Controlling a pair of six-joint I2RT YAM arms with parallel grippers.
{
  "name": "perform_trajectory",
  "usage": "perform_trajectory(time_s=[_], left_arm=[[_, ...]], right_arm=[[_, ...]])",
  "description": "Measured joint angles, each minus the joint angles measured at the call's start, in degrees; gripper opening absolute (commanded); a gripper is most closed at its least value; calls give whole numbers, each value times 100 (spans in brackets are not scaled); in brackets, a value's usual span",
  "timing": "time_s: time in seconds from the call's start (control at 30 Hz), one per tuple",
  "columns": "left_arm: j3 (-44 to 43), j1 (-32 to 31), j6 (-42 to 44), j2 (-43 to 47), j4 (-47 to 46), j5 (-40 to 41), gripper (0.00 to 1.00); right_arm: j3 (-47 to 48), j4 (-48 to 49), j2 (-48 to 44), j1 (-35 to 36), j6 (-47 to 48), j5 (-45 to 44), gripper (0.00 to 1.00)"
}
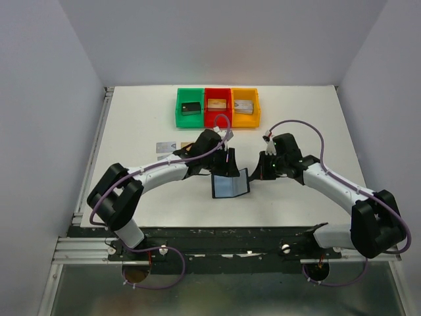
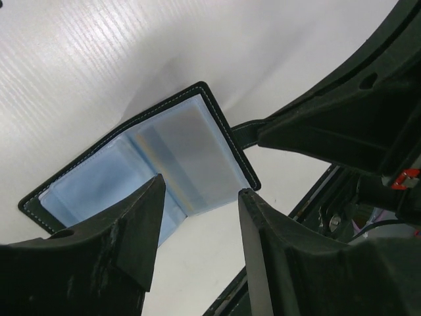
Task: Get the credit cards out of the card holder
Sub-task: Remove the credit card from the card holder.
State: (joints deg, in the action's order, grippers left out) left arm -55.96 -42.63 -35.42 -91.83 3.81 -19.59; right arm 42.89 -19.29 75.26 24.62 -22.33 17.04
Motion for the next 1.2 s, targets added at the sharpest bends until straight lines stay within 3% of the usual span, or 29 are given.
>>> perform_trajectory(time_s=[0.47,1.2], left_arm=[[-549,-216,293,-710,577,4,59],[-758,-348,393,-833,754,81,61]], right_arm=[[0,195,-201,0,0,531,0],[0,306,-203,0,-2,793,0]])
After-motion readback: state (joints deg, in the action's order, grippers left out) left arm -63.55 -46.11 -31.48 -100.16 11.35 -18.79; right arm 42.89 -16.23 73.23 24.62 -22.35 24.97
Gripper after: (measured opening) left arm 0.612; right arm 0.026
